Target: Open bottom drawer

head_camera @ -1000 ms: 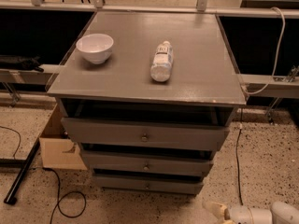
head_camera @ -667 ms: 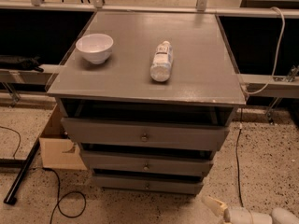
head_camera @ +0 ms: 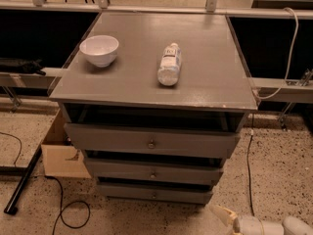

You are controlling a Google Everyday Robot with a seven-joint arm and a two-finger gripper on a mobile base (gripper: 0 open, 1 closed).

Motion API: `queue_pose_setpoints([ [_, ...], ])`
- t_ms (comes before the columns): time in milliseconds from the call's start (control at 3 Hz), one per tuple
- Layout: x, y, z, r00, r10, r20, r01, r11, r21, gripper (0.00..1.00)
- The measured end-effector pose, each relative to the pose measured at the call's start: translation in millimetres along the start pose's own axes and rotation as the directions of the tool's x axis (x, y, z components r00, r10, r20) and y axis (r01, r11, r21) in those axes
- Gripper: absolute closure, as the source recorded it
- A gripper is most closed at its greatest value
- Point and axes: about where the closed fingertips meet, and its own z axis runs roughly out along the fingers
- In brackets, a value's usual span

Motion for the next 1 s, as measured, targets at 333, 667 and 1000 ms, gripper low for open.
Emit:
queue_pose_setpoints([
  [333,10,-17,15,0.998,0.007,0.055,-0.008,0.9997,0.024,0.00],
  [667,44,-50,34,0.997,0.029,0.078,-0.034,0.9973,0.065,0.00],
  [1000,44,-50,34,0.997,0.029,0.078,-0.034,0.9973,0.065,0.00],
])
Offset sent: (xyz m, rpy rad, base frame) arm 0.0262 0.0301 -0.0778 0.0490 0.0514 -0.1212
